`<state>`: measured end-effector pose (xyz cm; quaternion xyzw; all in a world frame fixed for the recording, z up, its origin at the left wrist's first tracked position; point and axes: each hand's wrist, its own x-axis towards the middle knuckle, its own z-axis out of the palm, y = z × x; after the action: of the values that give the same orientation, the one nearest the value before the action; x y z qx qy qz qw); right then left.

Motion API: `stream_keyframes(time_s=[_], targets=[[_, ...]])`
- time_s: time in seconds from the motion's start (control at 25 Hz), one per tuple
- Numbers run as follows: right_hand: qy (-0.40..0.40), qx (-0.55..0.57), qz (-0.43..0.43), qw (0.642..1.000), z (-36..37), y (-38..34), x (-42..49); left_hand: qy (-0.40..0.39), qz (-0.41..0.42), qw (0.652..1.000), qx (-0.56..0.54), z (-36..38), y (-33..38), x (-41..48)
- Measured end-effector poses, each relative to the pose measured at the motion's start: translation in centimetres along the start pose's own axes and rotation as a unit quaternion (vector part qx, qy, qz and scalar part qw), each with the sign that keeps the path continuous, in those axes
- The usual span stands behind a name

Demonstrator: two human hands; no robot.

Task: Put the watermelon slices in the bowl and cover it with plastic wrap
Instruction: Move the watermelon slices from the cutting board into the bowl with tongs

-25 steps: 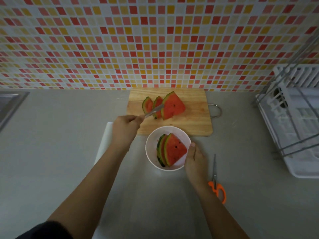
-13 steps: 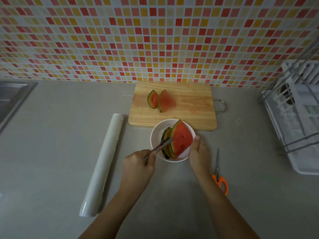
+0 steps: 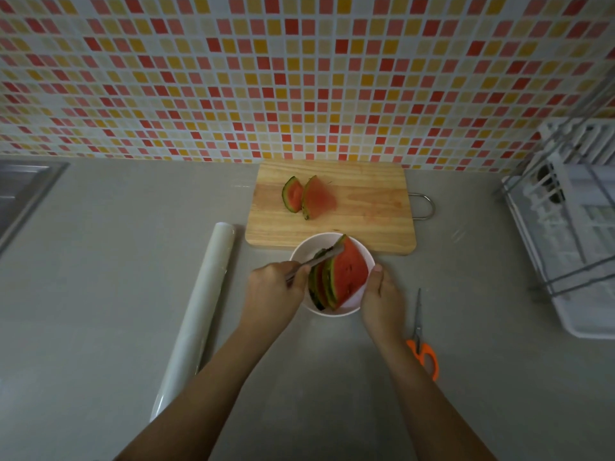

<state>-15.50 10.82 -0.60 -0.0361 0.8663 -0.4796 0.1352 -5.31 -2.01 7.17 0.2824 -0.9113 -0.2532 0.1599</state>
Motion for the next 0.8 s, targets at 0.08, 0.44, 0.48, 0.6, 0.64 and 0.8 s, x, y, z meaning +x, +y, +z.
stream_keyframes(time_s=[0.08,0.44,0.48,0.6,0.64,0.8], targets=[[-0.001,0.000,0.002,1.000,0.0,0.0,-0.1,-0.008,0.013,1.000,0.014,0.0,-0.2,-0.3],[0.002,0.005,-0.002,1.000,-0.1,-0.1,0.1,0.023,0.007,0.998,0.062,-1.5,0.0,1.8],[0.002,0.000,-0.002,1.000,0.0,0.0,0.1,0.046,-0.051,0.997,0.021,-1.8,-0.7,3.0],[0.003,-0.013,0.004,1.000,-0.1,0.1,0.2,0.036,-0.223,0.970,-0.089,-1.0,-3.3,7.1],[0.003,-0.015,0.006,1.000,-0.1,0.1,0.2,0.005,-0.261,0.959,-0.110,-0.4,-3.8,8.1],[0.010,-0.020,0.012,1.000,-0.3,0.3,0.1,-0.046,-0.287,0.940,-0.176,2.1,-4.0,9.6]])
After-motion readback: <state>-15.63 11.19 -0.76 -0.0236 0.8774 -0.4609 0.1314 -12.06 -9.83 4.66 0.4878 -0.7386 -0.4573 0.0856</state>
